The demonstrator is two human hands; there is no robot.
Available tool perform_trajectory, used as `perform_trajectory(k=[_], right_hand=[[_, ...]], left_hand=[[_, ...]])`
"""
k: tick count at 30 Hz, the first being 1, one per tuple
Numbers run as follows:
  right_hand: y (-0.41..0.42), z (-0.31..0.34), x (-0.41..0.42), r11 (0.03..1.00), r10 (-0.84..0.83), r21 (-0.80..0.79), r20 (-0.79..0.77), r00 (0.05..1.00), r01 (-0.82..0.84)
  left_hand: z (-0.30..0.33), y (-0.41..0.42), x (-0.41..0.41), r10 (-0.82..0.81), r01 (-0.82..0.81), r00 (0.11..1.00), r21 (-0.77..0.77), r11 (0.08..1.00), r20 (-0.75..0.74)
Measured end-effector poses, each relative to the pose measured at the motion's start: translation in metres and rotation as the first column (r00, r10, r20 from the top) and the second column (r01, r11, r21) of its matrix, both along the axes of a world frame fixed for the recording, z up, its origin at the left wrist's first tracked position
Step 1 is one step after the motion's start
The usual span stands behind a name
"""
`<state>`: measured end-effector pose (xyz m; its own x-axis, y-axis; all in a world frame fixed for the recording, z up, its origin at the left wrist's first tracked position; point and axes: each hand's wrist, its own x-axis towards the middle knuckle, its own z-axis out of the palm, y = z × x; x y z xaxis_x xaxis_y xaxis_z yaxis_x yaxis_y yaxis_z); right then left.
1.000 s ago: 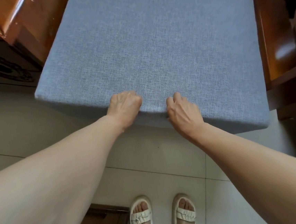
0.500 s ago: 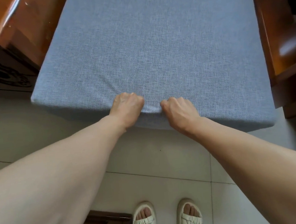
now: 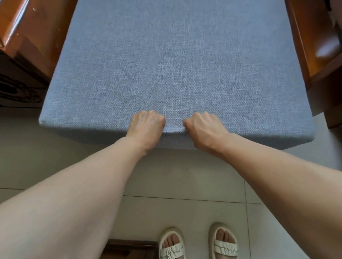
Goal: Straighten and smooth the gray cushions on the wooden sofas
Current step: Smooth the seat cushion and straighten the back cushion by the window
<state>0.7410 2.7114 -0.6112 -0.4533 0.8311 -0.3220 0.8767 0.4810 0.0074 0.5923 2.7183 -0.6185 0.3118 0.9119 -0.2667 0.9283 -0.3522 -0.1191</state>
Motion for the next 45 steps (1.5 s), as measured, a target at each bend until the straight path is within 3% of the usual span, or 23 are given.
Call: perform_trajectory(k=[14, 19, 23, 26, 28, 37, 45], right_hand=[[-0.057, 0.013, -0.012, 0.962, 0.071, -0.268, 0.05, 0.996, -0.055], [-0.042, 0.025, -0.013, 0.927, -0.09, -0.359, 0.055, 0.994, 0.104], [-0.013, 0.047, -0.013, 0.909, -0.286, -0.334, -0.06, 0.956, 0.251], [0.016, 0.068, -0.012, 0.916, -0.297, -0.314, -0.115, 0.948, 0.249], [0.036, 0.084, -0.012, 0.92, -0.285, -0.31, -0.111, 0.952, 0.24], [0.164, 0.125, -0.009, 0.932, -0.337, -0.209, -0.203, 0.919, 0.296], [0.288, 0.127, 0.005, 0.951, -0.299, -0.15, -0.24, 0.923, 0.269]], left_hand=[[0.015, -0.06, -0.005, 0.002, -0.024, 0.995, -0.226, 0.974, -0.095], [0.024, -0.047, -0.003, -0.008, -0.036, 0.99, -0.297, 0.954, -0.144], [0.044, -0.027, -0.01, 0.211, -0.209, 0.977, -0.387, 0.898, -0.039], [0.068, -0.003, -0.022, 0.367, -0.301, 0.923, -0.374, 0.877, 0.117], [0.087, 0.019, -0.03, 0.376, -0.31, 0.913, -0.329, 0.892, 0.157], [0.133, 0.149, -0.034, 0.425, -0.391, 0.899, -0.239, 0.889, 0.109], [0.134, 0.27, 0.002, 0.488, -0.449, 0.852, -0.212, 0.868, 0.192]])
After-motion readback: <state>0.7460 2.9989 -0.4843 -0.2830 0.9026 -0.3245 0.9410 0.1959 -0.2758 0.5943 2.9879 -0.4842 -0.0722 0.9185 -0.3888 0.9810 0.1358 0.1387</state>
